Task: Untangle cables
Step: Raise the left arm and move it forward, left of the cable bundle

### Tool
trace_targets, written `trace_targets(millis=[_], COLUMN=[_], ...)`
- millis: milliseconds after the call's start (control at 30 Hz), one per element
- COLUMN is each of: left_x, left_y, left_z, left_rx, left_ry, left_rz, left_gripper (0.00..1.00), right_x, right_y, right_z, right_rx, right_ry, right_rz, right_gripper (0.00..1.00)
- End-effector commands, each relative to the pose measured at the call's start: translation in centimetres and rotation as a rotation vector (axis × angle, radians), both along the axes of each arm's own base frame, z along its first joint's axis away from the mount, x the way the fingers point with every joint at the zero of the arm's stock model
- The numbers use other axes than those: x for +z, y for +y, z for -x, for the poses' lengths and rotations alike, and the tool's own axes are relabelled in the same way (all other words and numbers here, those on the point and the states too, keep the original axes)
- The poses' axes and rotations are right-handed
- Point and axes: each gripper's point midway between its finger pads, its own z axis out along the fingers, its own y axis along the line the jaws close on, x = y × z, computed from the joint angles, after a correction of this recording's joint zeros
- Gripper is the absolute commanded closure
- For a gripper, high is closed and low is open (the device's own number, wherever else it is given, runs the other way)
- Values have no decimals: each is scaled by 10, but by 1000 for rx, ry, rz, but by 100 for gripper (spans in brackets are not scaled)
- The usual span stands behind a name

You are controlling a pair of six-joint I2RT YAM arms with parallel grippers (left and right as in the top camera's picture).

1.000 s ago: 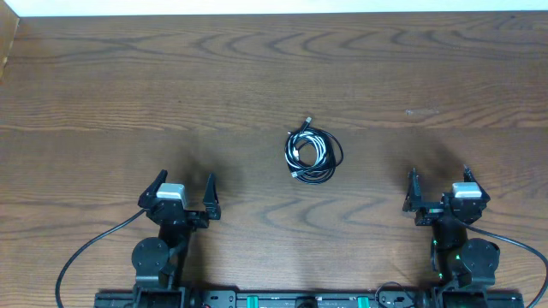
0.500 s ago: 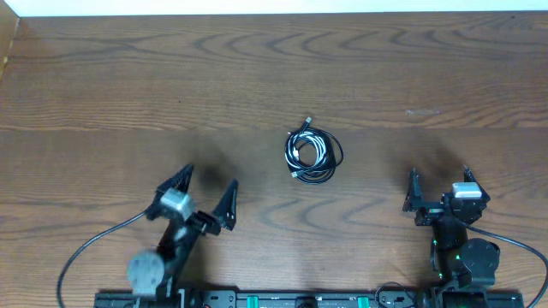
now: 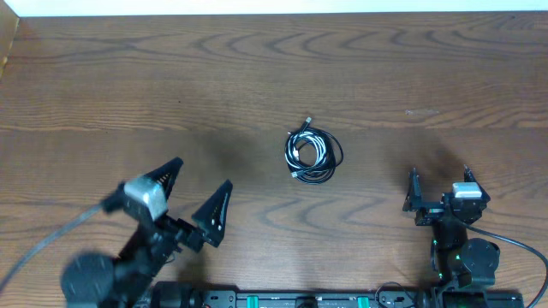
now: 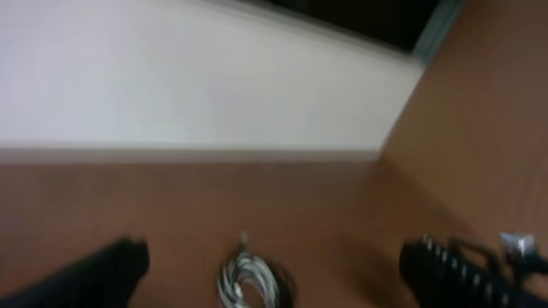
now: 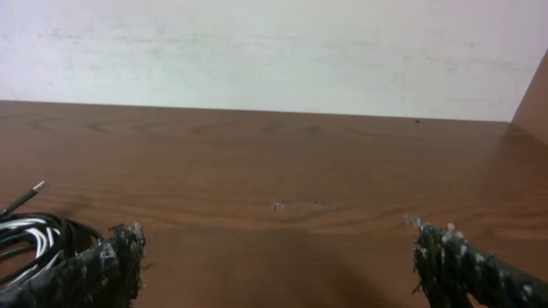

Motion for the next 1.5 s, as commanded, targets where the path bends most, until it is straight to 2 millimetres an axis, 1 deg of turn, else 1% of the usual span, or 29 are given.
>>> trace_targets(millis=[0, 100, 133, 233, 300, 367, 567, 600, 667, 800, 867, 1000, 1233, 1467], left_x=[11, -1, -4, -12, -22, -29, -61, -70, -78, -80, -82, -94, -117, -140], left_y=[-3, -3, -3, -15, -22, -25, -24, -21, -15, -16, -15, -16, -18, -20], left_z=[-8, -11, -14, -23, -21, -25, -27, -29, -31, -32, -37, -47, -58, -63], left_rx=[-39, -66, -69, -134, -183, -208, -187, -144, -82, -48, -11, 20, 24, 18], left_ry=[165, 377, 422, 527, 611, 650, 808, 848, 898, 957, 971, 994, 1078, 1174], left_rz=[-97, -136, -135, -73, -37, -35, -87, -119, -168, -304, -360, -431, -468, -502], left_gripper=[2, 2, 2, 2, 2, 2, 2, 2, 2, 2, 2, 2, 2, 2], right_x=[0, 0, 0, 0, 0, 0, 0, 0, 0, 0, 0, 0, 0, 0], right_y=[-4, -4, -4, -4, -4, -4, -4, -4, -4, -4, -4, -4, -4, -4], right_z=[0, 0, 0, 0, 0, 0, 0, 0, 0, 0, 0, 0, 0, 0], right_rx=[-17, -17, -17, -17, -17, -17, -17, -17, -17, -17, -17, -17, -17, -17], right_ry=[-1, -1, -1, -1, -1, -1, -1, -1, -1, 0, 0, -1, -1, -1], right_rz=[11, 11, 11, 11, 11, 11, 11, 11, 11, 11, 11, 11, 11, 11], right_gripper=[1, 1, 1, 1, 1, 1, 1, 1, 1, 1, 1, 1, 1, 1])
